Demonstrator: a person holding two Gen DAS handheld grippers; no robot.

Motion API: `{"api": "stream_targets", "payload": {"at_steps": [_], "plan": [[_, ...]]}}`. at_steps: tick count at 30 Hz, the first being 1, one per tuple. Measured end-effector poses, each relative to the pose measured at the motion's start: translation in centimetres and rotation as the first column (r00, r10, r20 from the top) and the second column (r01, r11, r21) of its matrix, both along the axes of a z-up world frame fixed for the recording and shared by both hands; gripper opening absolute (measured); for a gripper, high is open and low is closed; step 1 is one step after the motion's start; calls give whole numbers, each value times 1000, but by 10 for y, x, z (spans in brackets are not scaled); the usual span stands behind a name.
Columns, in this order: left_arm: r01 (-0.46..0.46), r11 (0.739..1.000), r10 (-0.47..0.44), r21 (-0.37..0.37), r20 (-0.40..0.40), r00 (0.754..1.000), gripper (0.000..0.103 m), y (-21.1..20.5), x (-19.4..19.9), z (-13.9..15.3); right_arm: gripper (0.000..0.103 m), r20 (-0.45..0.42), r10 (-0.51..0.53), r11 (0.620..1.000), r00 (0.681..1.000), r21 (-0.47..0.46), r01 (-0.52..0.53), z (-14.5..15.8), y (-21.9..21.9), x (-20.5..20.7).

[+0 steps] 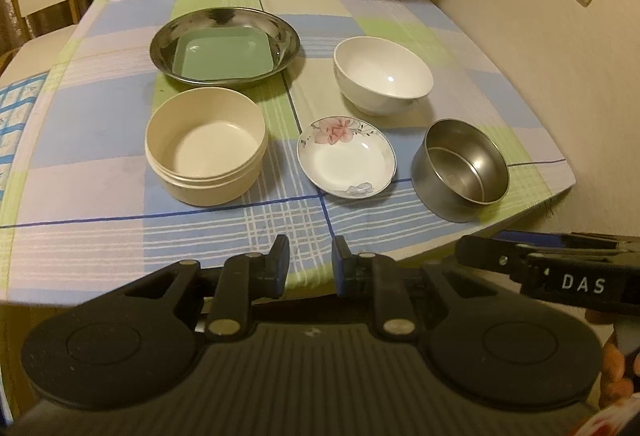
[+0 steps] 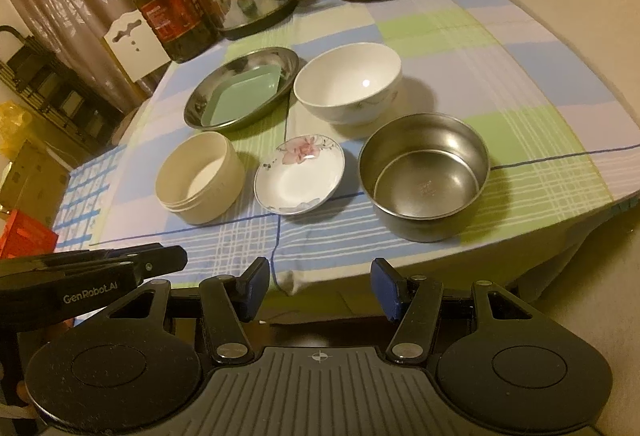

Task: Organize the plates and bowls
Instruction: 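Withdraw the right gripper back from the steel plate, then move the right gripper to the white pink-flower saucer's rim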

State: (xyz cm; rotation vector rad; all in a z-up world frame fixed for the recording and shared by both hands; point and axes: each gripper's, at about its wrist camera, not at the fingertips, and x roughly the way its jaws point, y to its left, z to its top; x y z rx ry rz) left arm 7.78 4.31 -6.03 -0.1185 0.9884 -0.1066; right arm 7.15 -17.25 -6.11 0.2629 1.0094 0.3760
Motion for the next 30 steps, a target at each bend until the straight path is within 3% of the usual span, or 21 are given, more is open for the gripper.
{"api": "stream_targets", "payload": {"at_steps": [12,17,30], "plan": [[35,997,-37,-75,-28,999,20,4,45,-22,56,-12,-115,993,993,28,116,-19,6,21],[44,996,-46,-72,-29,999,19,0,63,-33,44,-10,-157,985,988,65,157,-27,10,33],[28,998,-33,-60,-77,996,19,5,102,-58,33,-18,-229,970,973,85,229,-51,27,59]]}}
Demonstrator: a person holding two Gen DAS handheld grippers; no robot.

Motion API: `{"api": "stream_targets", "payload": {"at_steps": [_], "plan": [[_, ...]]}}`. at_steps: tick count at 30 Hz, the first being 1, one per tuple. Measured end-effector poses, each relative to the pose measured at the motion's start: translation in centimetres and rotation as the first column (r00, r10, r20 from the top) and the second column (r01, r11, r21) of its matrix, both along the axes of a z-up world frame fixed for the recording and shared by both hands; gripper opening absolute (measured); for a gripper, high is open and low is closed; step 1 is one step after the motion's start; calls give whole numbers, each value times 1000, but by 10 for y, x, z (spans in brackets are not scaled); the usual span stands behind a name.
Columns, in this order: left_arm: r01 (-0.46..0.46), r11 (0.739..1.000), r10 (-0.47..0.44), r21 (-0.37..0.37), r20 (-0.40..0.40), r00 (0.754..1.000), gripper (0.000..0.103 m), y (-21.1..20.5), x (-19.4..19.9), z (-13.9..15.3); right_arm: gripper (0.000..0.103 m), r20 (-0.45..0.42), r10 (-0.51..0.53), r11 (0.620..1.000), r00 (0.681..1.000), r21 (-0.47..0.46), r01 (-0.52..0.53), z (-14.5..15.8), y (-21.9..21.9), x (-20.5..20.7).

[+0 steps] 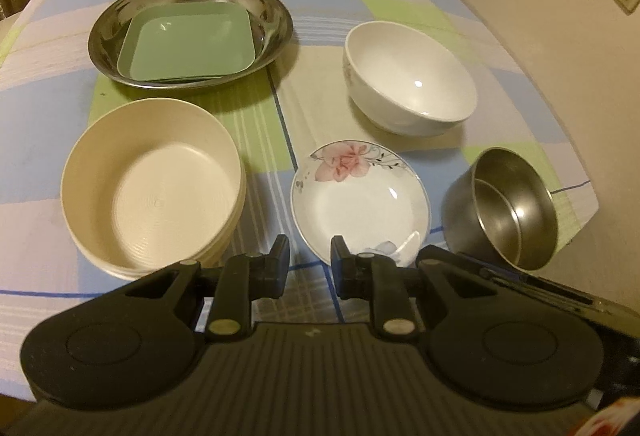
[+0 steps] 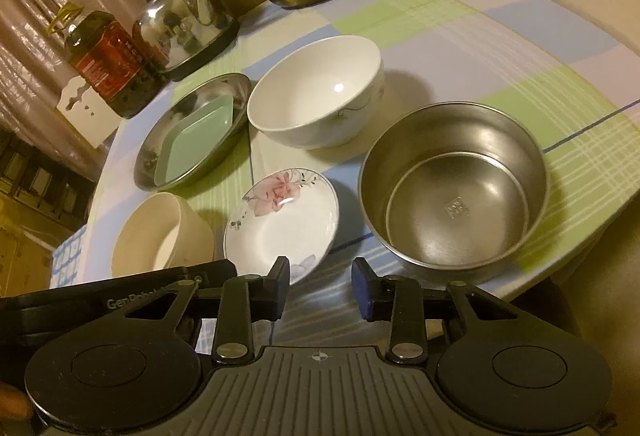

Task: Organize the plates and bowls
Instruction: 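Move the right gripper to the white pink-flower saucer's rim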

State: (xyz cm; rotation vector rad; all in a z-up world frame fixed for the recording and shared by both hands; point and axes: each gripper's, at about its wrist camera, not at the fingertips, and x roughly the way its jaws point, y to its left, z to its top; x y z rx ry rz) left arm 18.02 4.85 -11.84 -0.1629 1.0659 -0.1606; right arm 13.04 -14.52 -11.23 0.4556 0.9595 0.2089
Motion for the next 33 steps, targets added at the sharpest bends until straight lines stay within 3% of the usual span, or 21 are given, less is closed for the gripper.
{"api": "stream_targets", "payload": {"at_steps": [12,18,33], "plan": [[41,999,-41,29,-13,999,19,-5,20,-13,17,-3,-48,996,999,-72,48,-14,17,19],[52,998,-51,37,-14,999,12,-5,26,-18,10,4,-49,990,999,-133,49,-17,27,22],[89,995,-90,39,28,996,10,-6,21,-11,10,12,-53,987,999,-152,54,-12,26,21]]}}
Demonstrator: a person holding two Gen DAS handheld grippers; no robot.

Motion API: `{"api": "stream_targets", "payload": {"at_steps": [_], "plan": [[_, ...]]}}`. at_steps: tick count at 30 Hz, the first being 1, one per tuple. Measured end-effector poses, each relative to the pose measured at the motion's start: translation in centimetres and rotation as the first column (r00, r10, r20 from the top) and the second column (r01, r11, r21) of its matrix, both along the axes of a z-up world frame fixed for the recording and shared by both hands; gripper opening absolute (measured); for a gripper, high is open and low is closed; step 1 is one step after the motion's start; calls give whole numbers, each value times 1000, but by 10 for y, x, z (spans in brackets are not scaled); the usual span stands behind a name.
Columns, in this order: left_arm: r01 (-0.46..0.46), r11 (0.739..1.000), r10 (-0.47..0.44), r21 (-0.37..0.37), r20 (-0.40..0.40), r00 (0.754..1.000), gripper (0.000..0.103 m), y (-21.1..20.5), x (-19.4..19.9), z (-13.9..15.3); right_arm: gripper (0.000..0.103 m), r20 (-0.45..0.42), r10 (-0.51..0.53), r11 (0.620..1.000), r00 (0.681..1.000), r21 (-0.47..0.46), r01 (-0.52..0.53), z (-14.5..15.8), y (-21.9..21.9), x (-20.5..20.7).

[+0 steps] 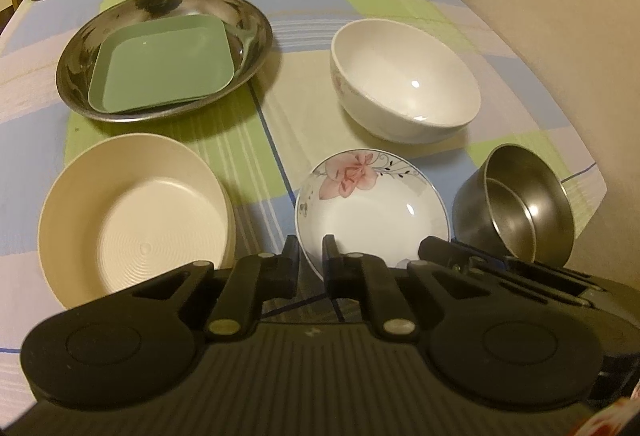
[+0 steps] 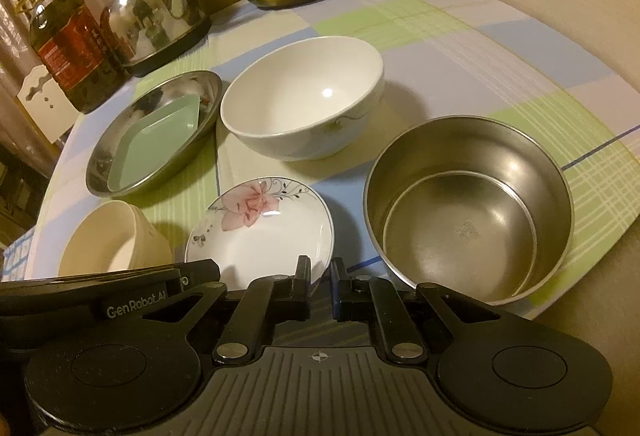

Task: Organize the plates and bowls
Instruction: 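Move the right gripper to the white pink-flower saucer's rim, then close the right gripper on the saucer's rim, then carry the saucer onto the green plate inside the steel plate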

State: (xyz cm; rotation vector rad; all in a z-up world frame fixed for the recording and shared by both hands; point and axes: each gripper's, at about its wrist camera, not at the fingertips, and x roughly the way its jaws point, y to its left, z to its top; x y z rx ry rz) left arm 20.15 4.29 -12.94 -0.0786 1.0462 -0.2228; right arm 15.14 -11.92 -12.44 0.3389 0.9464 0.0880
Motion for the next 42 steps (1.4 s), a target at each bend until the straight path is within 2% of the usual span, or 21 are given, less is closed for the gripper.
{"api": "stream_targets", "payload": {"at_steps": [12,22,30,42], "plan": [[-6,1000,7,-27,37,999,10,10,-10,23,10,32,19,1000,999,23,-20,22,-3,-8],[-31,999,34,-28,90,995,10,26,-12,45,10,84,61,998,995,26,-63,42,12,-4],[-83,996,85,-29,115,990,10,50,1,54,10,103,116,992,988,29,-120,49,35,21],[-154,988,155,-24,126,980,10,89,42,55,10,102,197,979,975,31,-201,48,72,74]]}}
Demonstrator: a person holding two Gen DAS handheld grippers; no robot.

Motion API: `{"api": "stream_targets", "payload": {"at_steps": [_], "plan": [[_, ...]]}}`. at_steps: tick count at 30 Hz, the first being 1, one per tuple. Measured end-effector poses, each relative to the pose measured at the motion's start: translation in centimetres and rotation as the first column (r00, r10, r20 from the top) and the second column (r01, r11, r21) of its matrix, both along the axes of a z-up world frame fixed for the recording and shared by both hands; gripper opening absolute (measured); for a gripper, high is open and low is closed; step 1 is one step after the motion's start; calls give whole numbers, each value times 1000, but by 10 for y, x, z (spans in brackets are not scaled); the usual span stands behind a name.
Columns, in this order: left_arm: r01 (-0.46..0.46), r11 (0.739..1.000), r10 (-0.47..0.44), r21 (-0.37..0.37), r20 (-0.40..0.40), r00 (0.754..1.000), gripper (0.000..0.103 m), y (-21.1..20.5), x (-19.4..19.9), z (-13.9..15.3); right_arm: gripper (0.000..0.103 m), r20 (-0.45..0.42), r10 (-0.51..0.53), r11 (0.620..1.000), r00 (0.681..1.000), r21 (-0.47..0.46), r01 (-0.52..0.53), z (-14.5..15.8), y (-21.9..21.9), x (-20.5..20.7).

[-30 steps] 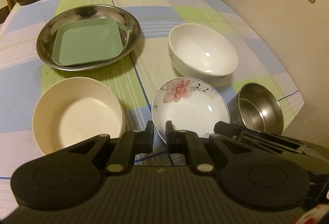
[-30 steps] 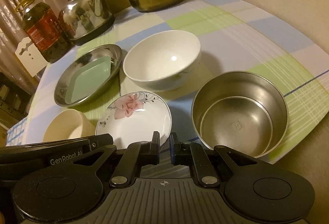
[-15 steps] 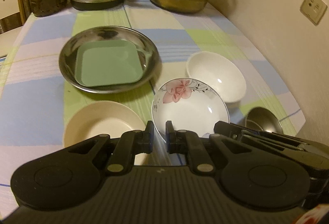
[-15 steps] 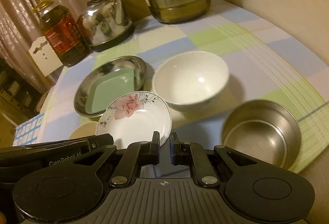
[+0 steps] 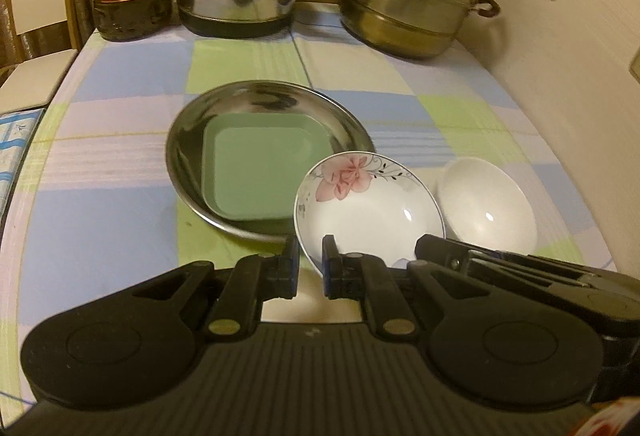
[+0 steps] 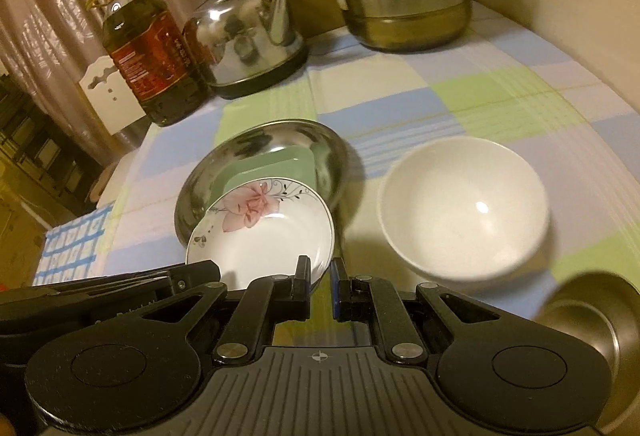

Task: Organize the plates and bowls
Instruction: 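Carry the saucer onto the green plate inside the steel plate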

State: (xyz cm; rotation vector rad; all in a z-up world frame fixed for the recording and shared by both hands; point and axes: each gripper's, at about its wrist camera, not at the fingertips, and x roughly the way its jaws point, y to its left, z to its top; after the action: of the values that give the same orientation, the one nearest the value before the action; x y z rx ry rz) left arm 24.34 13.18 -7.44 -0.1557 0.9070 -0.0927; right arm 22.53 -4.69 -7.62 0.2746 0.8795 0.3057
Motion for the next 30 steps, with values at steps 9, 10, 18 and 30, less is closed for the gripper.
{"api": "stream_targets", "payload": {"at_steps": [9,10,18,30], "plan": [[-32,999,32,17,-12,999,10,22,42,-12,10,-11,37,999,999,-9,-37,-12,27,46],[-35,999,36,19,-17,999,10,25,47,-14,10,-12,41,999,999,-11,-41,-14,30,52],[-51,998,52,24,-60,997,10,41,79,-35,10,-50,54,998,997,-23,-55,-35,48,85],[-46,999,48,24,-119,992,10,51,112,-59,10,-118,45,998,992,-36,-50,-60,63,120]]}}
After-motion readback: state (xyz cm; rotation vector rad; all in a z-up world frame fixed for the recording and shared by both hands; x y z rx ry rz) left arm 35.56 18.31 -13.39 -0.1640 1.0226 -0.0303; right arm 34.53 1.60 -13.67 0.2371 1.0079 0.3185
